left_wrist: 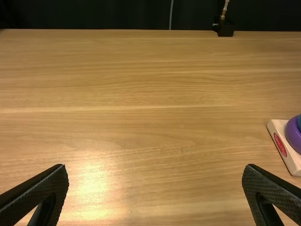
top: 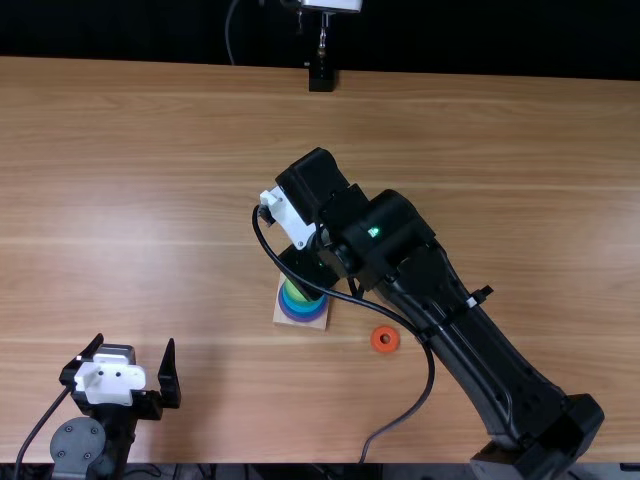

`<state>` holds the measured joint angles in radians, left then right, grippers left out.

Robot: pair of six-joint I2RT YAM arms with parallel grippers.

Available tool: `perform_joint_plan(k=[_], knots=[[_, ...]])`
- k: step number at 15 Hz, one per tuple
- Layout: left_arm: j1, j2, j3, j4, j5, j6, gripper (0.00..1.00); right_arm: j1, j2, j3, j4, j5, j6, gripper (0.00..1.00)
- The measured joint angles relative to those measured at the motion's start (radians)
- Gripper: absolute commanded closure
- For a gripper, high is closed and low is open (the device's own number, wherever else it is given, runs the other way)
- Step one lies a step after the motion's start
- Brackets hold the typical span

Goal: Build the Hanoi tower: stack the rings onto the peg from bottom to top in this color order: purple, dark blue, light blue, dark green, light green, yellow, orange.

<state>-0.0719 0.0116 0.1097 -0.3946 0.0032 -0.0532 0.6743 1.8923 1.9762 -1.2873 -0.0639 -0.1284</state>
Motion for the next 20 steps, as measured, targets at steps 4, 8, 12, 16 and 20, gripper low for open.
perform_joint_plan(k=[4,8,12,16,20], knots=[[0.0,0.0,0.0,0.0,0.0,0.0,0.0,0.0,0.0,-0.002,0.001,0.0,0.0,1.0],[0.0,0.0,0.0,0.0,0.0,0.0,0.0,0.0,0.001,-0.027,0.0,-0.008,0.0,1.0],[0.0,0.0,0.0,0.0,0.0,0.0,0.0,0.0,0.008,-0.033,0.001,-0.022,0.0,1.0],[0.0,0.0,0.0,0.0,0.0,0.0,0.0,0.0,0.008,-0.034,0.001,-0.022,0.0,1.0],[0.0,0.0,0.0,0.0,0.0,0.0,0.0,0.0,0.01,-0.061,0.002,-0.023,-0.001,1.0]])
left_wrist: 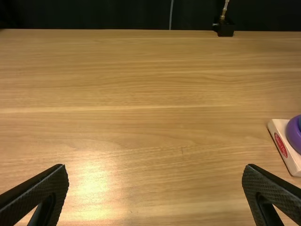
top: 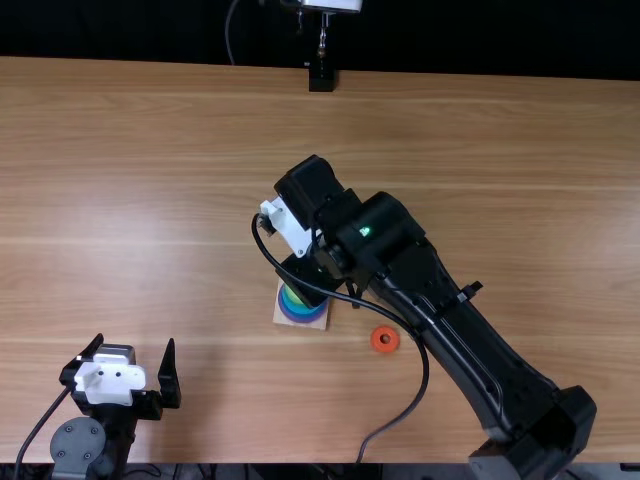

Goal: Build the Hanoi tower: stack the rings onto the peg from bottom to top in this color order: purple, dark blue, light blue, dark green, light green, yellow, orange.

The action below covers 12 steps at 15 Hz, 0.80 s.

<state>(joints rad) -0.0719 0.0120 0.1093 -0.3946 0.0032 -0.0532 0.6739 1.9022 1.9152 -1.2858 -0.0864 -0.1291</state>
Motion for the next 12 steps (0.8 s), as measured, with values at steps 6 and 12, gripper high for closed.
perform_joint_plan(k=[6,12], knots=[[0.0,0.0,0.0,0.001,0.0,0.0,0.0,0.0,0.072,-0.001,-0.001,0.0,0.0,0.0],[0.0,0.0,0.0,0.0,0.0,0.0,0.0,0.0,0.075,-0.001,0.115,0.001,0.0,0.0]])
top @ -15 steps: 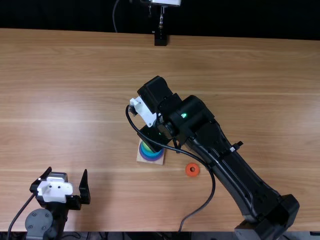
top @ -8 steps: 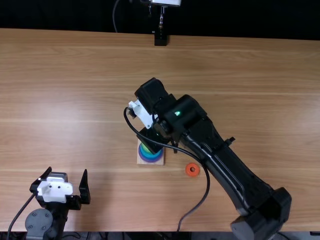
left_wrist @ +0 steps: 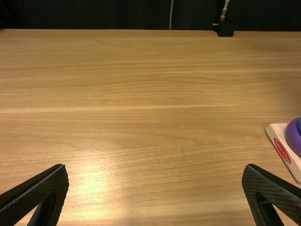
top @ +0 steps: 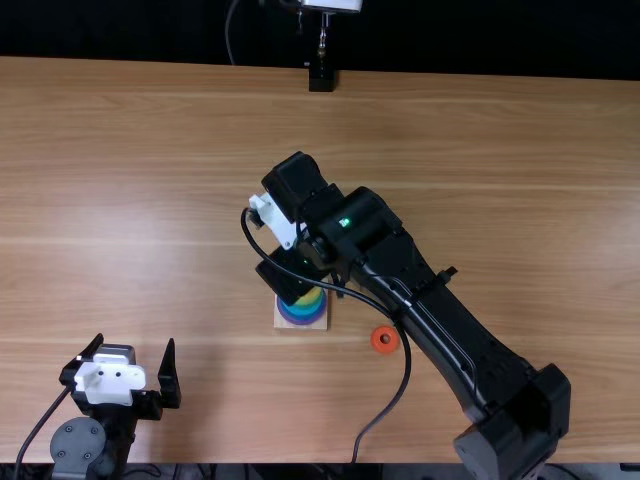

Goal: Build the Hanoi tower: stack the rings onto the peg from bottom to top in this color order: purple, dark blue, light blue, dark green, light green, yellow, orange.

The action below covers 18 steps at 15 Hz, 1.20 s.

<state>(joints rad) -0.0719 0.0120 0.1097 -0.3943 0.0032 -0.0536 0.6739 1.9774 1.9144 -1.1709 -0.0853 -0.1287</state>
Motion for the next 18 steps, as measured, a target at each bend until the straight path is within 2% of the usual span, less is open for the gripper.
perform_joint_plan(k=[3,4,5,7,8,11,13,16,18], knots=[[0.0,0.0,0.0,0.0,0.0,0.001,0.0,0.0,-0.003,0.0,0.138,0.0,0.003,0.0],[0.0,0.0,0.0,0.0,0.0,0.0,0.0,-0.006,-0.018,-0.006,0.186,-0.001,0.03,0.0],[0.0,0.0,0.0,0.0,0.0,0.001,0.0,-0.017,-0.045,-0.02,0.253,-0.001,0.079,0.0],[0.0,0.0,0.0,0.0,0.0,0.001,0.0,-0.071,-0.098,-0.08,0.415,-0.001,0.158,0.0],[0.0,0.0,0.0,0.0,0.001,0.001,0.0,-0.109,-0.129,-0.138,0.5,0.0,0.182,0.0],[0.0,0.0,0.0,0.0,0.0,0.0,0.0,-0.202,-0.233,-0.352,0.663,0.0,0.206,0.0],[0.0,0.0,0.0,0.0,0.0,0.0,0.0,-0.232,-0.287,-0.491,0.726,0.001,0.193,0.0],[0.0,0.0,0.0,0.0,0.0,0.0,0.0,-0.238,-0.353,-0.724,0.751,0.003,0.102,0.0],[0.0,0.0,0.0,0.0,0.0,0.0,0.0,-0.249,-0.423,-0.836,0.749,0.003,0.059,0.0]])
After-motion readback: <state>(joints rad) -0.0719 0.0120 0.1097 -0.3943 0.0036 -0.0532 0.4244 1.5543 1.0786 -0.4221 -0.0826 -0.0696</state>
